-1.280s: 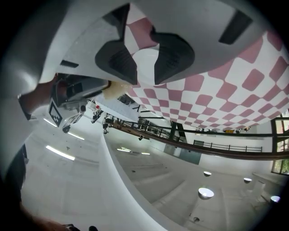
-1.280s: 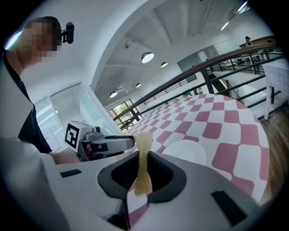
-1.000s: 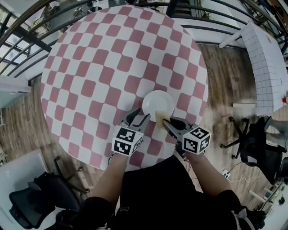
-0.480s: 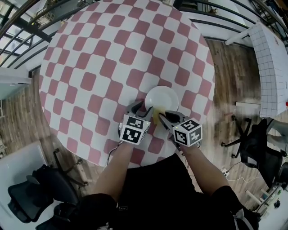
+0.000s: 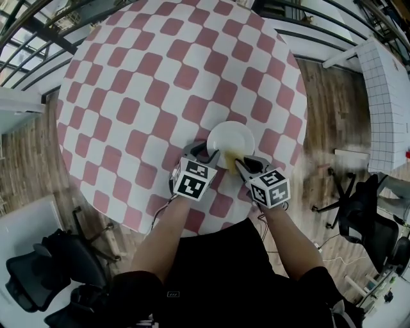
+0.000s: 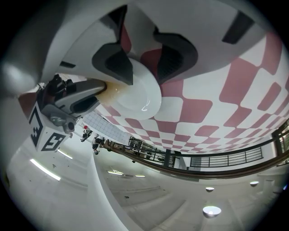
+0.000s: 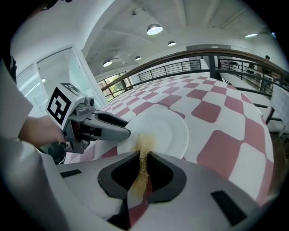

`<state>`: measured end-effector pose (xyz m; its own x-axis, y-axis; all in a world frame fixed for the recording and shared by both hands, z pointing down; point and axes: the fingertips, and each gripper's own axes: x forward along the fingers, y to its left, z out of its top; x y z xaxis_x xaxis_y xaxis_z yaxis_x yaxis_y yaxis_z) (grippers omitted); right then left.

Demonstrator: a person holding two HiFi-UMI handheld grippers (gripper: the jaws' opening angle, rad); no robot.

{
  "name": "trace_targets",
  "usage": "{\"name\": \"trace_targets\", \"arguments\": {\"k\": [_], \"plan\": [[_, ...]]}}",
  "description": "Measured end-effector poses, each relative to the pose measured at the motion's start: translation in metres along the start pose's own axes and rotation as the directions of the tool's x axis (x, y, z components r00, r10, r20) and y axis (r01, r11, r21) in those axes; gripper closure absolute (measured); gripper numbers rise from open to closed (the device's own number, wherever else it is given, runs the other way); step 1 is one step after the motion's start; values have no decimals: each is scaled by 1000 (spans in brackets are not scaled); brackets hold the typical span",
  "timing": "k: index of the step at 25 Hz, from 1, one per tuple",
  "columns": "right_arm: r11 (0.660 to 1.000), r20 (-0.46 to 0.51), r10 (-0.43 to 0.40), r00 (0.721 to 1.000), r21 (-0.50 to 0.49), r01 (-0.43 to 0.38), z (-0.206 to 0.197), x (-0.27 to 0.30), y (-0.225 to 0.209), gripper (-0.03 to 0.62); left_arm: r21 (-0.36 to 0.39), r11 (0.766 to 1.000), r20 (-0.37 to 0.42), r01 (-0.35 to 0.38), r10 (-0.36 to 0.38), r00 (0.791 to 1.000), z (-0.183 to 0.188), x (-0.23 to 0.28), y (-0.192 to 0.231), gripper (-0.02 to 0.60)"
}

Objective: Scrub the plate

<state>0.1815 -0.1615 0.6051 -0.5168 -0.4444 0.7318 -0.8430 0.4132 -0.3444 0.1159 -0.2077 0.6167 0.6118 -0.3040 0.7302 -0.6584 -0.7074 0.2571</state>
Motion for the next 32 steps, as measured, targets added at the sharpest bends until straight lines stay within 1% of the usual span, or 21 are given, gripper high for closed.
{"name": "trace_targets", "arguments": {"k": [4, 11, 12, 14, 16, 17, 18, 19, 21, 23, 25, 27, 29, 32], "plan": [[999, -4, -48, 999, -26, 47, 2, -8, -20, 539, -2, 1000, 4, 0, 0, 1000, 0, 0, 0, 408], [994, 9, -84, 996, -62, 85, 11, -13, -40, 539, 1, 1000, 15, -2, 2, 1000, 1, -2, 1, 408], [993, 14, -101, 995, -65, 101, 14, -14, -46, 539, 1, 1000, 16, -1, 1, 1000, 2, -2, 0, 408], [984, 32, -162, 986, -65, 164, 22, -19, -64, 539, 3, 1000, 22, 2, -2, 1000, 3, -1, -1, 408], [975, 60, -219, 974, -31, 221, 33, -28, -83, 539, 8, 1000, 38, 9, -10, 999, 4, -2, -2, 408], [974, 82, -226, 971, -7, 227, 40, -32, -87, 539, 10, 1000, 47, 15, -15, 999, 4, -3, -2, 408], [977, 110, -214, 971, 12, 214, 49, -35, -85, 539, 12, 1000, 55, 22, -22, 998, 4, -4, -2, 408], [983, 139, -181, 973, 21, 180, 58, -37, -78, 539, 15, 999, 63, 30, -31, 998, 4, -6, -3, 408], [997, 170, -73, 983, 6, 73, 71, -32, -50, 539, 20, 999, 74, 50, -51, 996, 3, -9, -6, 408], [999, 142, 50, 989, -27, -47, 72, -17, -18, 539, 30, 997, 77, 67, -70, 995, 2, -11, -8, 408], [990, 78, 135, 988, -45, -132, 65, 2, 8, 539, 53, 995, 64, 82, -85, 994, 0, -10, -12, 408], [986, 0, 159, 987, -52, -159, 56, 19, 21, 539, 80, 993, 37, 87, -91, 995, -3, -9, -15, 408], [987, -60, 150, 987, -52, -153, 49, 32, 22, 539, 95, 992, 19, 78, -81, 997, -5, -8, -15, 408], [989, -104, 125, 987, -68, -132, 46, 43, 18, 539, 90, 995, 12, 48, -49, 999, -5, -6, -12, 408]]}}
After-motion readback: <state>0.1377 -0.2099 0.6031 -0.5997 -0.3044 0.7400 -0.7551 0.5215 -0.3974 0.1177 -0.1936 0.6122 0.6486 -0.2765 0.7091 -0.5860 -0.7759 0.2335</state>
